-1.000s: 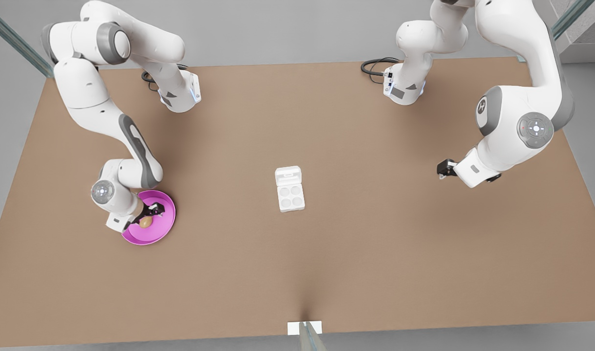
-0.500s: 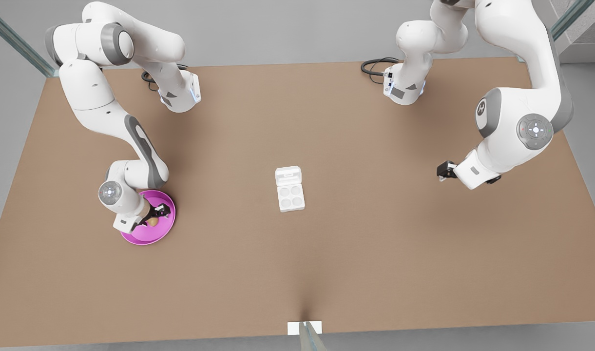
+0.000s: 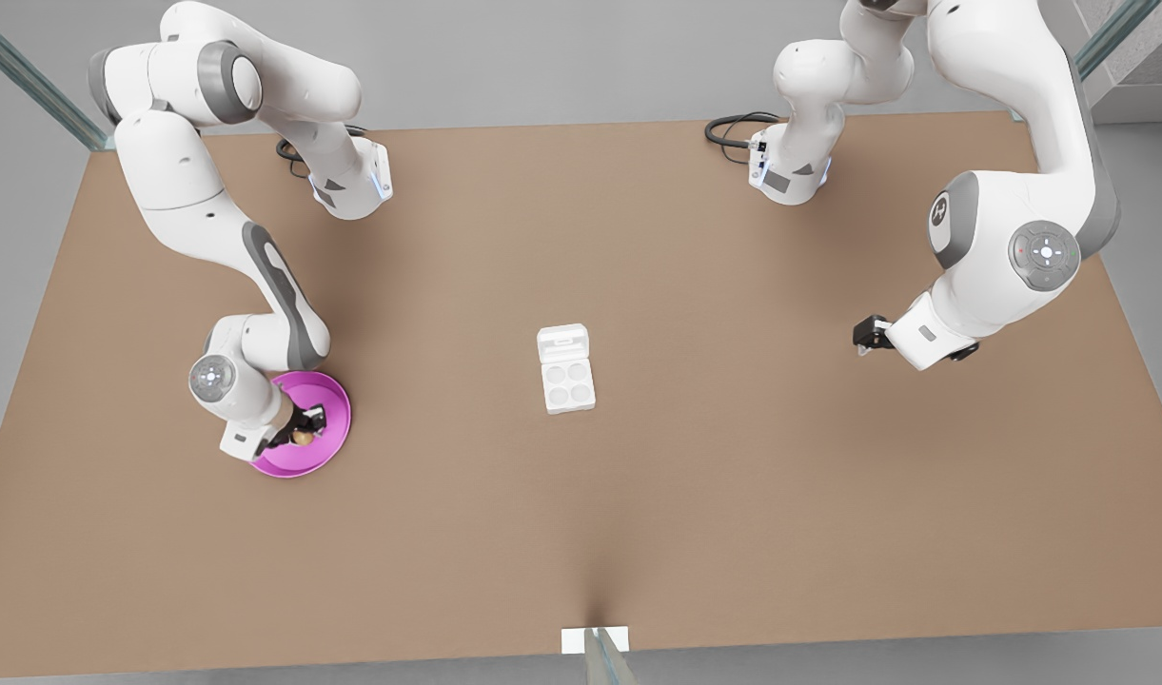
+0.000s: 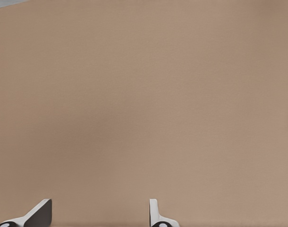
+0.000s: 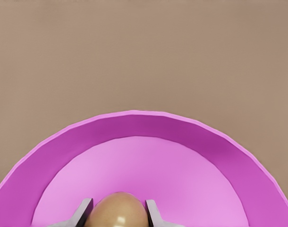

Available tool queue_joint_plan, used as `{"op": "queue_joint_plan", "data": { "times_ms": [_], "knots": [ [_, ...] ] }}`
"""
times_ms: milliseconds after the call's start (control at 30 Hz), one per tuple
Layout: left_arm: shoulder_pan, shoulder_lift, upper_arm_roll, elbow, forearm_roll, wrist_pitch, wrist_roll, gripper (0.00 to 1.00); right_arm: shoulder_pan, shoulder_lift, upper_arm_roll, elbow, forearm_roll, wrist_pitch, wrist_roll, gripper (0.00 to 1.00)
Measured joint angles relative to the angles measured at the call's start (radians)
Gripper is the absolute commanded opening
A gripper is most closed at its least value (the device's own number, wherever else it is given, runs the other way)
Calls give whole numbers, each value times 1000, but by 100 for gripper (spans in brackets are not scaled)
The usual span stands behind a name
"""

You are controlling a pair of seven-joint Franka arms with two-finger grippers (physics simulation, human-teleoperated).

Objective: Pack egg into the box and close the box lid

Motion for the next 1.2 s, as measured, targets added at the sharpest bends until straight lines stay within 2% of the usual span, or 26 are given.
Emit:
{"op": "queue_joint_plan", "data": {
  "times_ms": [100, 267, 367, 600, 733, 833, 1000, 1200],
  "knots": [
    [0, 1, 0, 0, 0, 1, 0, 100, 1, -1, 41, 106, 1, -64, -4, 42],
    [0, 6, 0, 0, 0, 3, 0, 100, 14, 0, 224, 267, 3, -214, 18, 42],
    [0, 7, 0, 0, -1, 4, 0, 100, 90, 7, 246, 341, 2, -281, 59, 42],
    [0, 14, 0, 0, -1, 11, 0, 100, 314, 181, 237, 600, -5, -354, 213, 42],
    [1, 14, -1, 0, -1, 12, 0, 100, 467, 332, 166, 859, -3, -403, 309, 42],
    [0, 15, 0, 0, -1, 14, 0, 100, 557, 408, 123, 981, 2, -433, 378, 42],
    [-1, 26, 0, 0, -1, 20, 0, 100, 620, 436, 114, 1027, 39, -474, 486, 42],
    [-1, 18, 3, 6, -1, 8, 0, 100, 619, 359, 95, 857, 61, -506, 588, 42]
  ]
}}
